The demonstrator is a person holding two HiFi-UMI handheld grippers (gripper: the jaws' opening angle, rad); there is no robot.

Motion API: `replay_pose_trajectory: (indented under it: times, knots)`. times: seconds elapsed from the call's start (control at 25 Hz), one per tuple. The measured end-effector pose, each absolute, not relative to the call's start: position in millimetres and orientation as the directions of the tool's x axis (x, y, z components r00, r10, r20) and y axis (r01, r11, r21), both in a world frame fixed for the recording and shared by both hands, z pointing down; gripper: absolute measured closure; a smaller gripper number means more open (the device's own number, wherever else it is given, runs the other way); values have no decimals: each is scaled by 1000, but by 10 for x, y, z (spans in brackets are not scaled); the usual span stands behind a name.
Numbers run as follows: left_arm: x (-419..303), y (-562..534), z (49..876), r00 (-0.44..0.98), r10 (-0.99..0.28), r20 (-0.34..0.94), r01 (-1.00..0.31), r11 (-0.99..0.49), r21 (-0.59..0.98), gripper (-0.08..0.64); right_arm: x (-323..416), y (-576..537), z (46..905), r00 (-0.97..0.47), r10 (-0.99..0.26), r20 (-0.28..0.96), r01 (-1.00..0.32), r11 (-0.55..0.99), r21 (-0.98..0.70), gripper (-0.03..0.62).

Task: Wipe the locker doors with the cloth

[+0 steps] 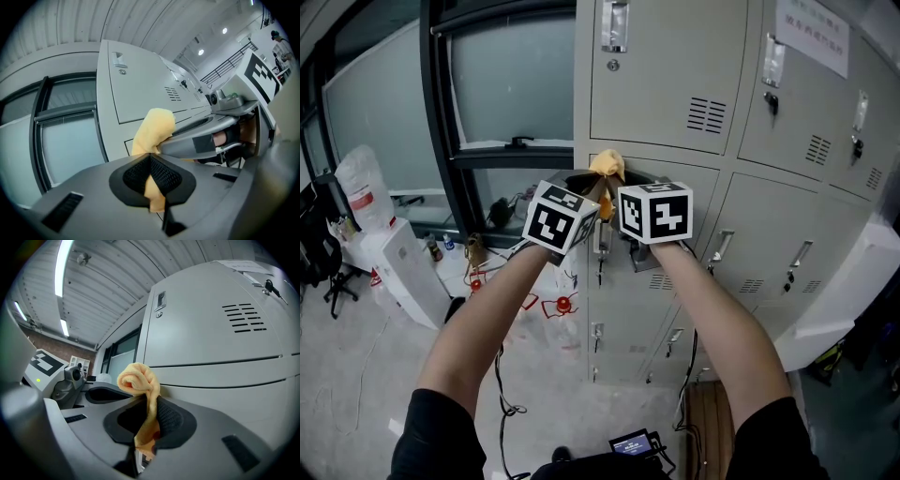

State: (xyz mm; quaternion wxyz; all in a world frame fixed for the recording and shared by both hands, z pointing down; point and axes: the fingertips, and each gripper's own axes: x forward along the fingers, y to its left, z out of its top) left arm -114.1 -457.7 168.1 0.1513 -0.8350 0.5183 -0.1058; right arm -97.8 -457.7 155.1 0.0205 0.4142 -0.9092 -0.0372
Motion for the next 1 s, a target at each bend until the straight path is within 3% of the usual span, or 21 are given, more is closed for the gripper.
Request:
replay_pose_trajectory:
  times: [1.0]
  knots:
    - [181, -4671, 1693, 531, -846, 37, -775, -503, -383, 540, 360, -4680, 1565, -536, -844, -16, -844, 535, 40, 522]
